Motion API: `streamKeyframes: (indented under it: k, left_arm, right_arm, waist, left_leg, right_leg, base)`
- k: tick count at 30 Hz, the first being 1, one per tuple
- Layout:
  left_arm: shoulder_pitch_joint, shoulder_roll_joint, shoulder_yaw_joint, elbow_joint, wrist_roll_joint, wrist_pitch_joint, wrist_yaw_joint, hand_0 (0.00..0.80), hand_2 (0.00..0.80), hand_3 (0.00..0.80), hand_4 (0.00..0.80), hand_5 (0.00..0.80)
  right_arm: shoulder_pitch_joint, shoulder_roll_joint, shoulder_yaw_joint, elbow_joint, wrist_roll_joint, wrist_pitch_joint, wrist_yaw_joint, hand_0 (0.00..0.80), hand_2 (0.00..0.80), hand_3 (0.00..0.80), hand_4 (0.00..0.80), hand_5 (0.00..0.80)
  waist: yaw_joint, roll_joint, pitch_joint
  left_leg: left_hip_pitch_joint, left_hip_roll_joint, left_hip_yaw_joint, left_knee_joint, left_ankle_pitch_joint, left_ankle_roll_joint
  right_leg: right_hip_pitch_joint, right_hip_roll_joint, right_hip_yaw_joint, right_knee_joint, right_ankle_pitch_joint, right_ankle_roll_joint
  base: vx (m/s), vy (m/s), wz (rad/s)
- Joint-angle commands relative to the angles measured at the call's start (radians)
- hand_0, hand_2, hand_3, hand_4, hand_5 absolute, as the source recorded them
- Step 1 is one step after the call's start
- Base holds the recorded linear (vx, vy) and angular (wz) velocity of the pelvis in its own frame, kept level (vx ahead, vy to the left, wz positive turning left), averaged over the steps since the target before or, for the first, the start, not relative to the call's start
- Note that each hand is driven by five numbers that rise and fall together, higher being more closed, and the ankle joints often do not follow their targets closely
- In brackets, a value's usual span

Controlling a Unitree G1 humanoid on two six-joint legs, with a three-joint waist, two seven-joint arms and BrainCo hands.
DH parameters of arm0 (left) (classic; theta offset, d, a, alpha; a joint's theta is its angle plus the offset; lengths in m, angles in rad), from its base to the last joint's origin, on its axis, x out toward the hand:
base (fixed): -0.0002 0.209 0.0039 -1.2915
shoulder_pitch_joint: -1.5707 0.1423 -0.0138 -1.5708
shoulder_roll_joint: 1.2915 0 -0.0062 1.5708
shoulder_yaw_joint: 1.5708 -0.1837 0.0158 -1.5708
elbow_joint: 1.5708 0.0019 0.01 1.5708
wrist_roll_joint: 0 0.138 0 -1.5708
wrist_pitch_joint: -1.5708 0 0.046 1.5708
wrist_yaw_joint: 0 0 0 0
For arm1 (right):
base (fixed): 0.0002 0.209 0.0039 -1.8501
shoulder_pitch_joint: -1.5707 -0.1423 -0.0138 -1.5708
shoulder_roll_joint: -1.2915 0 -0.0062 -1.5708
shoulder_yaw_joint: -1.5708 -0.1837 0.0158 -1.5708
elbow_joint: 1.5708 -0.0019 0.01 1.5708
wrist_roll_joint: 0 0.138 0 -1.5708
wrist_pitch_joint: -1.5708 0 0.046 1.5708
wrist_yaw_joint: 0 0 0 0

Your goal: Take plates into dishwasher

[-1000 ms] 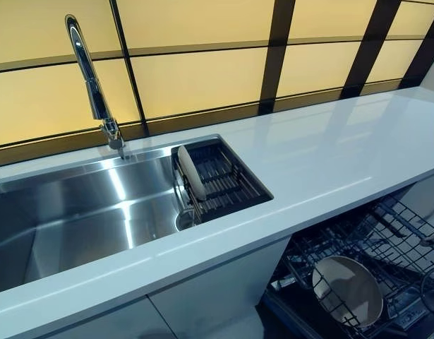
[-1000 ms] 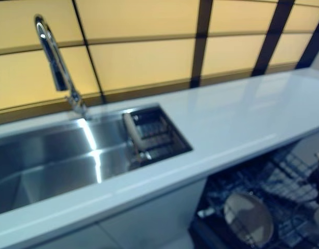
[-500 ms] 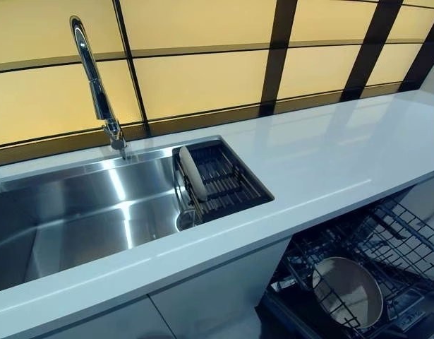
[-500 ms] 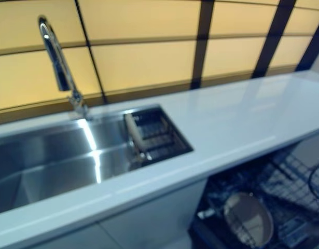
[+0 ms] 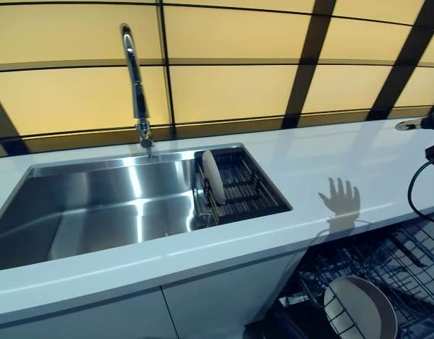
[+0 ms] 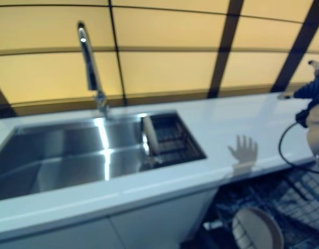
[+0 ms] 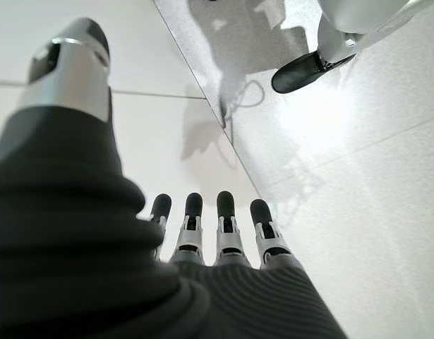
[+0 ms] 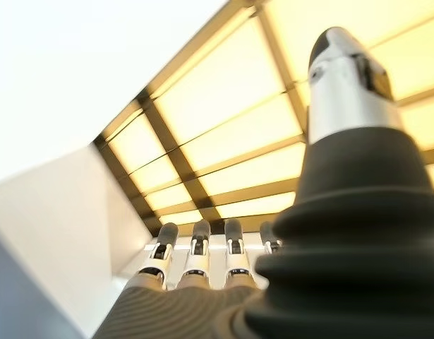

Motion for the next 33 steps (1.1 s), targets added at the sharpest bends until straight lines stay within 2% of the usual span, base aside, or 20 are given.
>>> streamKeyframes:
  k: [1,5,11,16,23,33]
  left_arm:
    - [-0.047,0.048,-0.040,0.022,0.014,0.007,0.008,0.000,0.000,0.000,0.000,0.000]
    - [-0.057,0.049,-0.049,0.018,0.006,0.015,0.005,0.000,0.000,0.000,0.000,0.000]
    - [-0.090,0.054,-0.066,0.031,-0.012,0.023,-0.006,0.000,0.000,0.000,0.000,0.000]
    - [-0.104,0.049,-0.077,0.026,-0.023,0.041,-0.008,0.000,0.000,0.000,0.000,0.000]
    - [-0.123,0.038,-0.091,0.035,-0.043,0.059,0.004,0.000,0.000,0.000,0.000,0.000]
    - [-0.139,0.027,-0.084,0.039,-0.068,0.094,0.015,0.000,0.000,0.000,0.000,0.000]
  right_arm:
    - [-0.109,0.054,0.047,0.006,0.085,-0.015,-0.088,0.000,0.000,0.000,0.000,0.000]
    - [-0.151,0.100,0.091,0.025,0.110,0.014,-0.063,0.000,0.000,0.000,0.000,0.000]
    - [-0.280,0.172,0.199,0.127,0.163,0.022,-0.035,0.000,0.000,0.000,0.000,0.000]
    - [-0.337,0.228,0.255,0.185,0.203,0.062,-0.028,0.000,0.000,0.000,0.000,0.000]
    - [-0.369,0.315,0.301,0.266,0.260,0.080,-0.049,0.000,0.000,0.000,0.000,0.000]
    - [-0.332,0.420,0.306,0.277,0.302,0.097,-0.053,0.000,0.000,0.000,0.000,0.000]
  waist:
    - [0.029,-0.030,0.000]
    - [0.040,-0.023,-0.002]
    - [0.062,-0.021,0.002]
    - [0.077,-0.021,0.001]
    - [0.099,-0.019,0.002]
    - [0.113,-0.010,0.007]
  left_leg:
    - [-0.039,-0.018,-0.068,-0.002,0.004,0.030]
    - [-0.032,-0.019,-0.077,-0.002,-0.008,0.029]
    - [-0.039,-0.024,-0.090,-0.002,0.009,0.025]
    - [-0.039,-0.027,-0.098,-0.002,0.011,0.025]
    - [-0.039,-0.030,-0.112,-0.002,0.015,0.023]
    - [-0.036,-0.034,-0.127,-0.002,0.008,0.023]
  right_leg:
    - [0.068,-0.036,-0.027,0.002,-0.054,0.069]
    - [0.078,-0.040,-0.040,0.002,-0.068,0.068]
    - [0.080,-0.046,-0.060,0.002,-0.061,0.063]
    - [0.086,-0.048,-0.071,0.002,-0.064,0.061]
    - [0.094,-0.052,-0.087,0.002,-0.066,0.059]
    - [0.107,-0.054,-0.105,0.002,-0.080,0.057]
  base:
    - [-0.053,-0.002,0.10]
    - [0.021,0.023,0.10]
    - [-0.038,0.011,0.08]
    - [-0.012,0.013,0.04]
    - [-0.004,0.003,0.09]
    - [-0.007,0.004,0.06]
